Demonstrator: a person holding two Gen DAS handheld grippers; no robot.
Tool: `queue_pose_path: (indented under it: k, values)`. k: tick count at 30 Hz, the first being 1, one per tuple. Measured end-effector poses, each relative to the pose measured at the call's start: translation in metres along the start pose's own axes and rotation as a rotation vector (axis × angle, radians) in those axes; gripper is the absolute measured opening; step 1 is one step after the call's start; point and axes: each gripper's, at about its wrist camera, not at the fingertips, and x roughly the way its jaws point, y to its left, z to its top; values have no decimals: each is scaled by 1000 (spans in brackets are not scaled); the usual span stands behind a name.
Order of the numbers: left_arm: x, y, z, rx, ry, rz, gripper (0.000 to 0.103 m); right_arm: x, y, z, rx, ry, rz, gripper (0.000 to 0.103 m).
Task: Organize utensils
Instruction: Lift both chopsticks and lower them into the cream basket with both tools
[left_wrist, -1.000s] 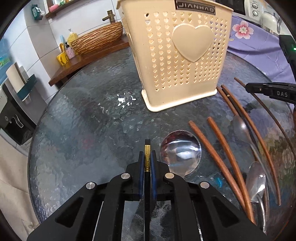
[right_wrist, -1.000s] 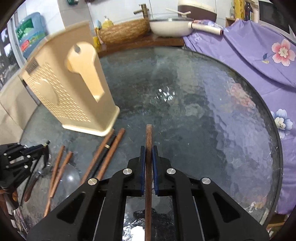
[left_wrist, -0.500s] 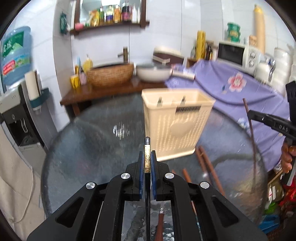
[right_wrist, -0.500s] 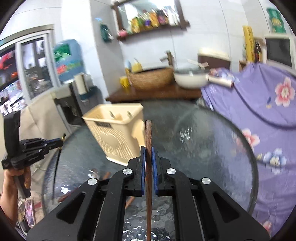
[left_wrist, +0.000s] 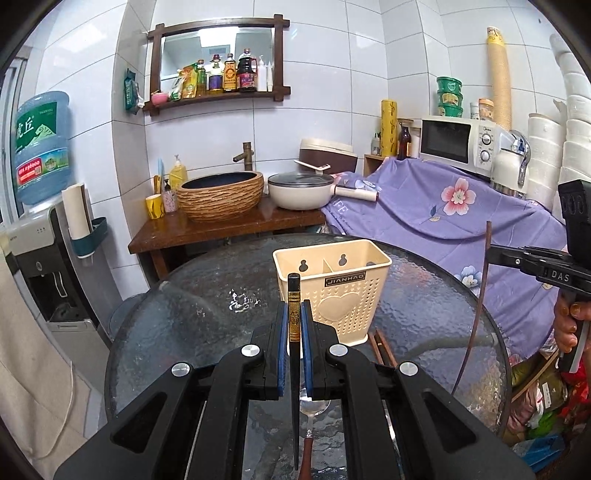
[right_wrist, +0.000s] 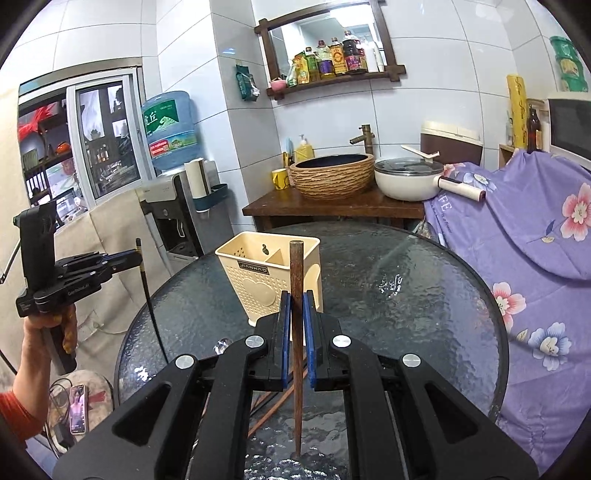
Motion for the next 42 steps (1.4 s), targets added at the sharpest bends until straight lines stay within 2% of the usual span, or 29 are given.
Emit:
queue_pose_path:
  k: [7, 10, 16, 19, 24, 27, 30, 34, 42]
  values:
    - [-8, 1, 10, -10, -21, -9, 7, -4, 4, 15, 5, -2, 32, 8]
    - [-11, 0, 19, -12, -30, -18, 7, -6, 9, 32, 7, -19, 54, 8]
    - [-19, 2, 68, -46, -66, -58, 7, -6, 21, 94, 23, -43, 95, 8]
    - [-27, 0, 107, -56, -134, -69, 7, -4, 27, 136, 44, -66, 102, 8]
    - [-23, -12, 157, -22, -185, -18, 7, 10, 33, 196, 58, -120, 34, 8]
    - [-12, -16, 175, -27, -206, 12, 7, 24, 35, 211, 48, -135, -11, 8]
    - [8, -20, 179, -27, -188, 24, 7, 46, 36, 209, 31, -143, -55, 8]
    - [39, -20, 168, -52, -140, 32, 7, 80, 30, 185, 39, -110, -90, 8]
    - [93, -13, 120, -96, -33, 35, 7, 132, 19, 127, 41, 14, -106, 8]
